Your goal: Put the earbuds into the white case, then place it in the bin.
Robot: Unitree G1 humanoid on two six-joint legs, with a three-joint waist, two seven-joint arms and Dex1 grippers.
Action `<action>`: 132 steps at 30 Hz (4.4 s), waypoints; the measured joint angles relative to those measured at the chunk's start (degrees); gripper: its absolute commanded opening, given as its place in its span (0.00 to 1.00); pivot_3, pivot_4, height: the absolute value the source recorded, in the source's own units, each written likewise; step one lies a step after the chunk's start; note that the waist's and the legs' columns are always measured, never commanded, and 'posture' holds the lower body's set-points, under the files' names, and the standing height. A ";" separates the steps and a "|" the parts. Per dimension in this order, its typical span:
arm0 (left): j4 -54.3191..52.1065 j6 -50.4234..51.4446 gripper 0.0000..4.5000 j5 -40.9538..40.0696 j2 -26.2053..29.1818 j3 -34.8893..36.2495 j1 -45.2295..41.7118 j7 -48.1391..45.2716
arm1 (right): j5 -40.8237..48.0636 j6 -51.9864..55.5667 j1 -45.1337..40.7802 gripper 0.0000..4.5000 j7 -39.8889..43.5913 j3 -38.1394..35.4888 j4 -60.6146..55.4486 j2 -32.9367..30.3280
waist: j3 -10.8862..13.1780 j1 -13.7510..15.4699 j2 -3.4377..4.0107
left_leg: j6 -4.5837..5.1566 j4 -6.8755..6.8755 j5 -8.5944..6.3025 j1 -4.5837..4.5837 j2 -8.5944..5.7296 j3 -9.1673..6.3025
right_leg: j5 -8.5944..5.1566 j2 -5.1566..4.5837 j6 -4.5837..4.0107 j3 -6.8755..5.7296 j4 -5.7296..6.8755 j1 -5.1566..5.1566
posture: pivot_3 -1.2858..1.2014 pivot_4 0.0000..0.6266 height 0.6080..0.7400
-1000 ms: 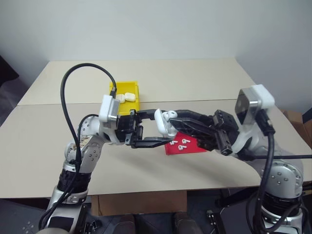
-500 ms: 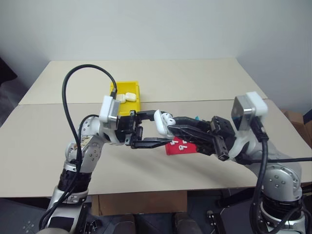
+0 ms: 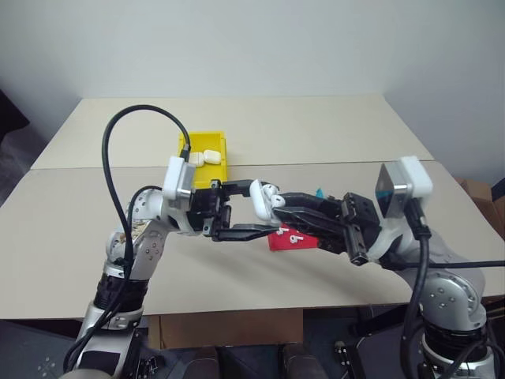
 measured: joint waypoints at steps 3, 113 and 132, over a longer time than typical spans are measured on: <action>0.01 -0.04 0.61 0.21 -0.17 0.01 0.00 -0.01 | -0.46 -0.54 0.23 0.36 0.54 0.27 0.00 -0.25 | 0.00 -0.01 0.00 | 0.00 0.00 0.00 0.01 0.00 0.00 | 0.00 0.00 0.00 0.00 0.00 0.00 | 0.52 0.24 1.00; 18.60 -7.92 0.61 9.89 -4.76 -2.79 -7.17 -6.15 | -35.59 -6.75 -41.11 0.00 38.30 18.02 29.82 -18.48 | 0.00 0.06 0.01 | 0.02 0.15 -0.01 -0.15 0.04 0.01 | 0.12 0.04 -0.19 -0.02 0.08 -0.14 | 0.52 0.24 1.00; 18.62 -8.53 0.61 10.13 -5.38 -2.75 -7.20 -6.10 | -33.38 -1.43 -43.54 0.00 32.70 18.56 25.67 -11.62 | 0.00 0.09 0.01 | 0.02 0.20 -0.01 -0.15 0.04 -0.01 | 0.12 0.04 -0.20 -0.02 0.13 -0.13 | 0.52 0.24 1.00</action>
